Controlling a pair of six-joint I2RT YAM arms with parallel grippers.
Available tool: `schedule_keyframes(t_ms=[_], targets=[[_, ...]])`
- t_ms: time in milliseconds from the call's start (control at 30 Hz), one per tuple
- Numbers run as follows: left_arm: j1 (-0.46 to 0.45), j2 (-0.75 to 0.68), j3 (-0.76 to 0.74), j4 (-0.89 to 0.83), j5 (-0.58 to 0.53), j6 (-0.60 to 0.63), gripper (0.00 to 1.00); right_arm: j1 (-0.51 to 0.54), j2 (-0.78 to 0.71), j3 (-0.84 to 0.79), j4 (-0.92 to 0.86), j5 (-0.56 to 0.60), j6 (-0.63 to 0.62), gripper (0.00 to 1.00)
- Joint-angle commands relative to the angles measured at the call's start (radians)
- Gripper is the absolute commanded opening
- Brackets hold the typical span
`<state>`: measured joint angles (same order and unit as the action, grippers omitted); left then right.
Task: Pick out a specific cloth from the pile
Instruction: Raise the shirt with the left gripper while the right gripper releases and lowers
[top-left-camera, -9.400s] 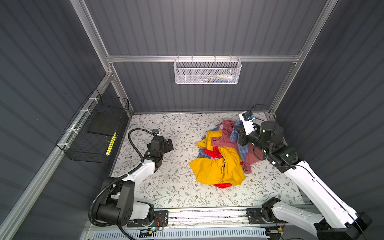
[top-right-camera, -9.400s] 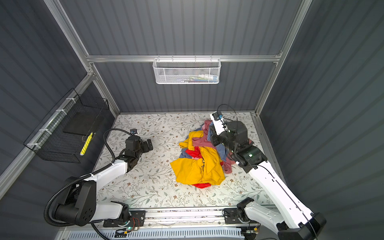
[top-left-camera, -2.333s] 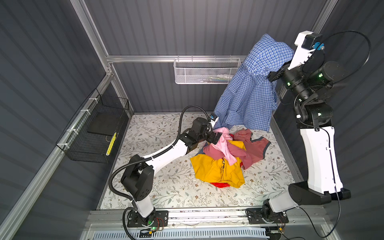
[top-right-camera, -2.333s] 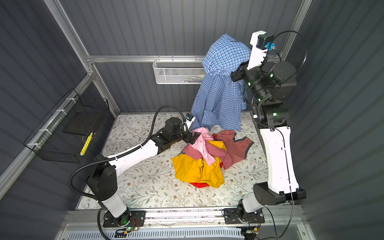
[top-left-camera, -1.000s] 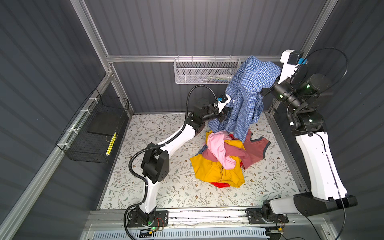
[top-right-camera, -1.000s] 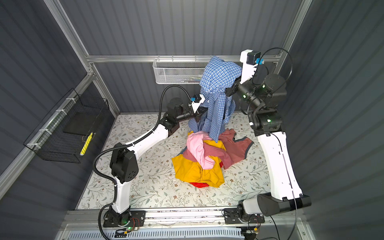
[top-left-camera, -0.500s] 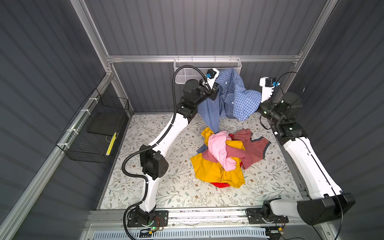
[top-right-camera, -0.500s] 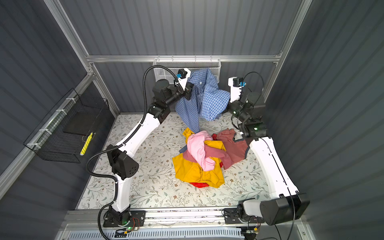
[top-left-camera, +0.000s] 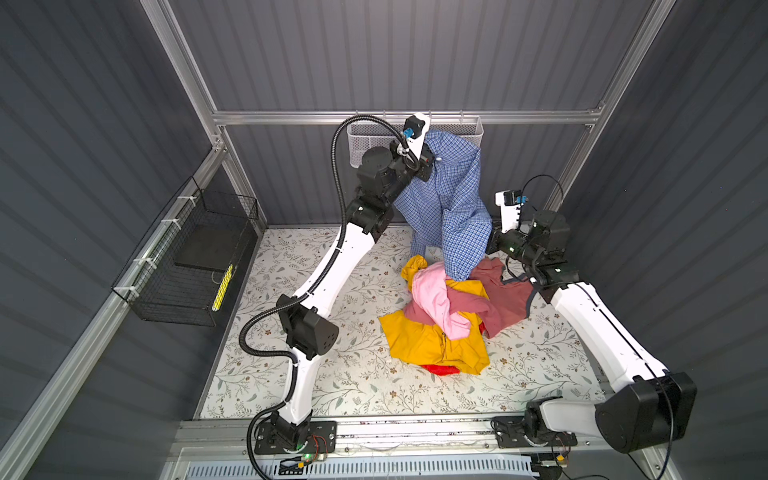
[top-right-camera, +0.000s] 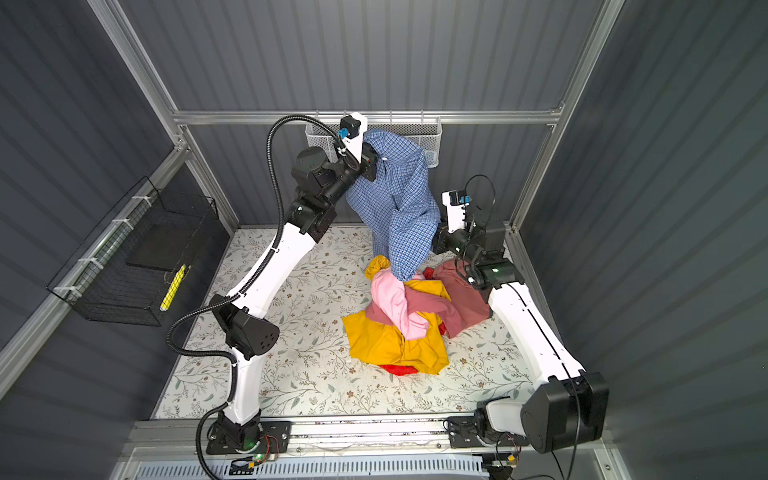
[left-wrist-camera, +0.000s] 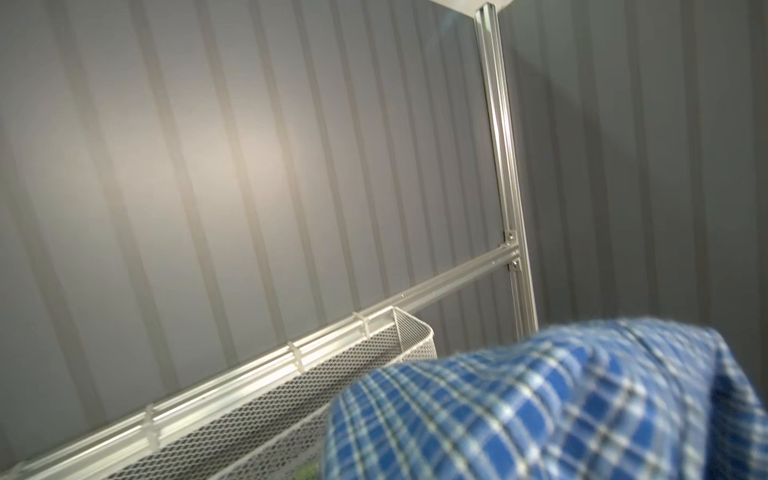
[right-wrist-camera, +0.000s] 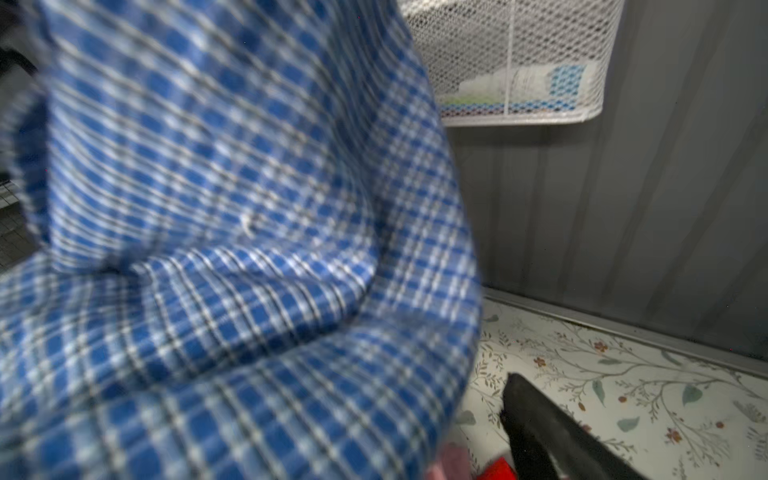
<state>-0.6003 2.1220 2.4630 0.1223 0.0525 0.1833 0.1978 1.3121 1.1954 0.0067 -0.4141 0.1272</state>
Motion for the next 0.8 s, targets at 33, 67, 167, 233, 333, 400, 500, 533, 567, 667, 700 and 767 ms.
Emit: schedule_keyframes(t_ms=[33,67,167,233,333,400,500,533,567,667,700,767], targets=[[0.030,-0.058,0.010,0.053,-0.089,0.043,0.00,0.011,-0.031,-0.059,-0.014,0.068,-0.028,0.99],[0.037,-0.068,0.001,0.054,-0.101,0.053,0.00,0.010,-0.042,-0.079,-0.007,0.111,-0.026,0.99],[0.073,-0.100,-0.023,0.051,-0.148,0.063,0.00,0.009,-0.066,-0.124,-0.002,0.161,-0.035,0.99],[0.105,-0.118,-0.036,0.048,-0.167,0.059,0.00,0.009,-0.075,-0.138,-0.009,0.187,-0.043,0.99],[0.156,-0.140,-0.039,0.037,-0.200,0.048,0.00,0.009,-0.079,-0.149,-0.031,0.228,-0.063,0.99],[0.191,-0.157,-0.043,0.031,-0.211,0.039,0.00,0.008,-0.074,-0.146,-0.055,0.257,-0.073,0.99],[0.239,-0.178,-0.049,0.018,-0.221,0.033,0.00,0.006,-0.070,-0.148,-0.069,0.285,-0.083,0.99],[0.250,-0.186,-0.051,0.013,-0.223,0.033,0.00,0.006,-0.067,-0.150,-0.072,0.289,-0.086,0.99],[0.264,-0.196,-0.058,0.008,-0.225,0.033,0.00,0.006,-0.067,-0.152,-0.074,0.291,-0.089,0.99],[0.288,-0.235,-0.106,0.014,-0.238,0.046,0.00,0.005,-0.063,-0.161,-0.074,0.300,-0.091,0.99],[0.296,-0.248,-0.119,0.018,-0.248,0.048,0.00,0.004,-0.063,-0.166,-0.073,0.305,-0.091,0.99],[0.320,-0.267,-0.136,0.020,-0.257,0.043,0.00,0.002,-0.065,-0.178,-0.060,0.307,-0.086,0.99]])
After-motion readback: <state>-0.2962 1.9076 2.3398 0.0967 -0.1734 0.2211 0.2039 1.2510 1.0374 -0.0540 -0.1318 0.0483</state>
